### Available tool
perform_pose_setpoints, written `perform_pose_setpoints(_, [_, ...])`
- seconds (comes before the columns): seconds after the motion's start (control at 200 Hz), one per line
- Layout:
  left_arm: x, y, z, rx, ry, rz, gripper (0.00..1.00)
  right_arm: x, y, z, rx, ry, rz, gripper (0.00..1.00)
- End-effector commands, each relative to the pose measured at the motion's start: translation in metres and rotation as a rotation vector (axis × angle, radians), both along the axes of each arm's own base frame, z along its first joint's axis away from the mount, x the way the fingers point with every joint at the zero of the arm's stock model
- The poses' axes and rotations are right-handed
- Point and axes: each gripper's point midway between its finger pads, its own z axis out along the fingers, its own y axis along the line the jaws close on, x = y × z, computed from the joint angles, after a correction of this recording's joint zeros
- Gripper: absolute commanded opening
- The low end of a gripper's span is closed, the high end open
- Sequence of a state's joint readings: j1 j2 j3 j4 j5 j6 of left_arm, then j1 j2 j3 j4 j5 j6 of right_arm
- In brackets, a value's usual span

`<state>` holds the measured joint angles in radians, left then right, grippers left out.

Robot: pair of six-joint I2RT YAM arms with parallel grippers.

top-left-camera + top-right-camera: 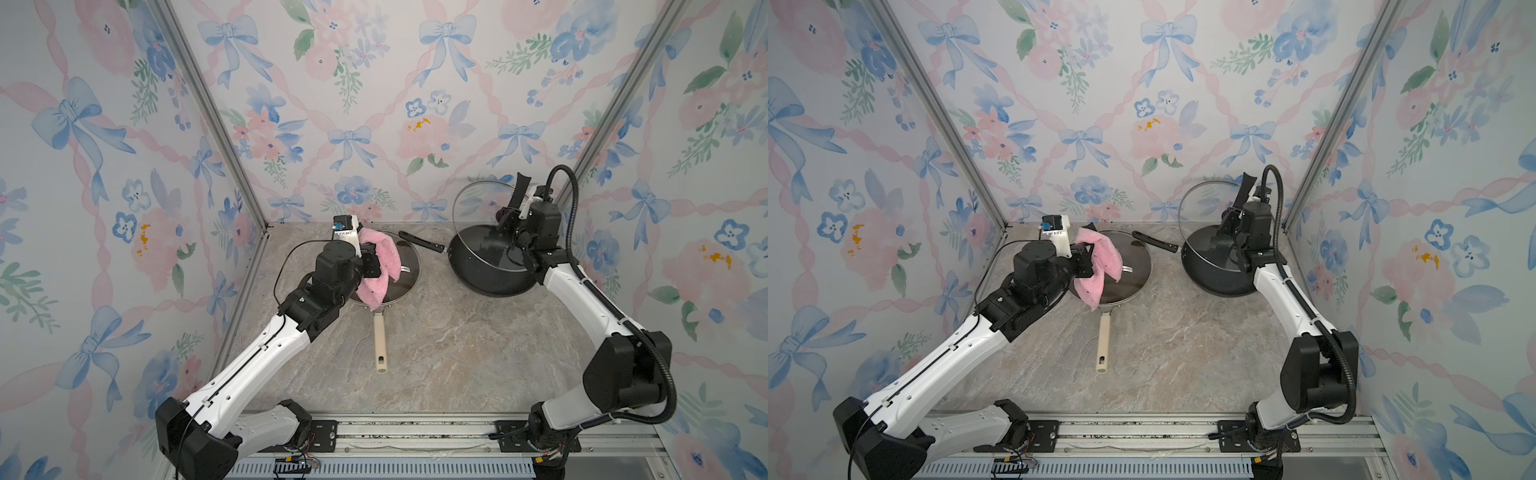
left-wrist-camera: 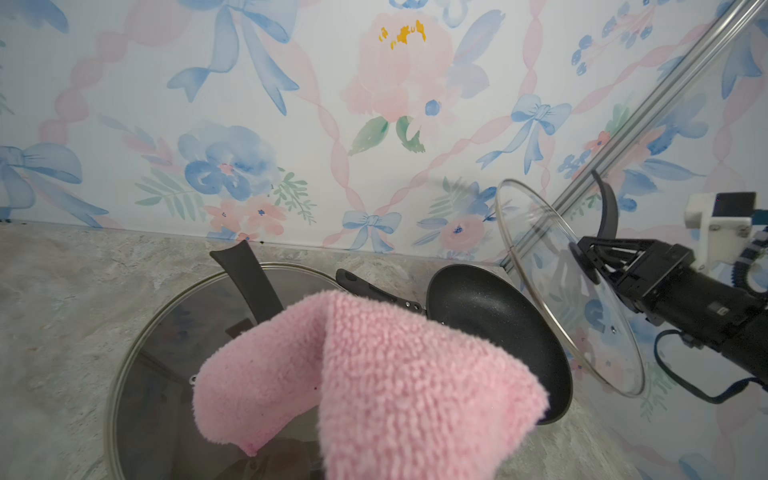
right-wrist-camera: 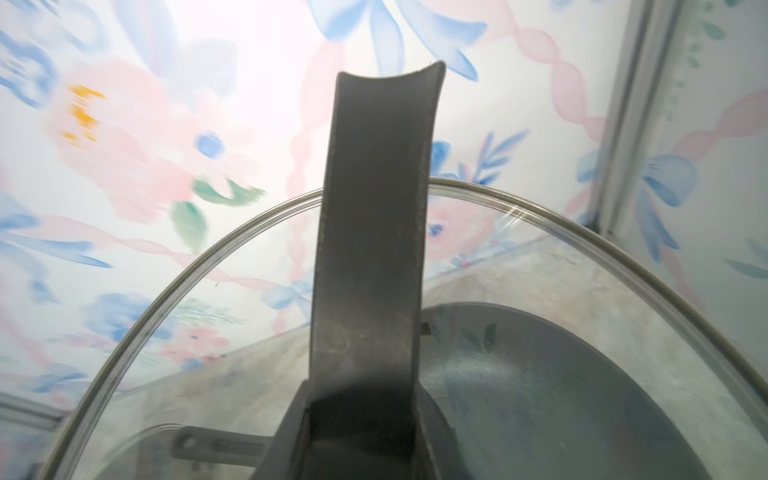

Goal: Wipe the pot lid with a cloth
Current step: Pick up the pot lid from the cooking pot, then wipe the pot lid.

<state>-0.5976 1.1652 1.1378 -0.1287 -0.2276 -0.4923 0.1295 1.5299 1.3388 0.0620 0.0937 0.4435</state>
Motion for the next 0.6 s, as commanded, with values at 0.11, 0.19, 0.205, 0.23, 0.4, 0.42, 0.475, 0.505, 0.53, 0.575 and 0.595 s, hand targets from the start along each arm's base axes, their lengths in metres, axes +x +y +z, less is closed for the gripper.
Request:
perform_pose_setpoints(0.11, [0.028,-0.042,0.028,-0.058,-0.099,-0.204,0.01,-0.053,0.072,0.120,0.430,-0.259,0.457,0.05])
perform_pose_setpoints(0.19, [0.040,-0.055,0.035,-0.079,-0.124,-0.258,0.00,-0.069,0.090,0.134,0.547,-0.290,0.578,0.05])
perform_pose_setpoints(0.205, [0.043,-0.057,0.037,-0.084,-0.131,-0.268,0.00,-0.073,0.093,0.137,0.566,-0.295,0.597,0.05])
perform_pose_setpoints(0.23, [0.046,-0.062,0.039,-0.095,-0.140,-0.285,0.00,-0.078,0.099,0.141,0.590,-0.302,0.633,0.05])
perform_pose_setpoints(0.4, [0.065,-0.102,0.052,-0.173,-0.164,-0.429,0.00,-0.103,0.137,0.152,0.687,-0.333,0.804,0.05])
perform_pose_setpoints(0.42, [0.066,-0.105,0.055,-0.184,-0.168,-0.441,0.00,-0.103,0.141,0.151,0.692,-0.333,0.813,0.05])
perform_pose_setpoints(0.475, [0.065,-0.118,0.062,-0.201,-0.183,-0.475,0.00,-0.105,0.152,0.148,0.705,-0.326,0.835,0.05])
perform_pose_setpoints(0.505, [0.065,-0.125,0.066,-0.202,-0.191,-0.488,0.00,-0.106,0.158,0.147,0.708,-0.326,0.849,0.05])
perform_pose_setpoints(0.53, [0.065,-0.130,0.066,-0.203,-0.192,-0.497,0.00,-0.107,0.163,0.145,0.709,-0.326,0.858,0.06])
perform_pose_setpoints(0.575, [0.064,-0.138,0.069,-0.207,-0.200,-0.515,0.00,-0.106,0.170,0.144,0.717,-0.326,0.869,0.06])
perform_pose_setpoints(0.595, [0.063,-0.141,0.071,-0.210,-0.203,-0.523,0.00,-0.105,0.175,0.142,0.720,-0.322,0.877,0.06])
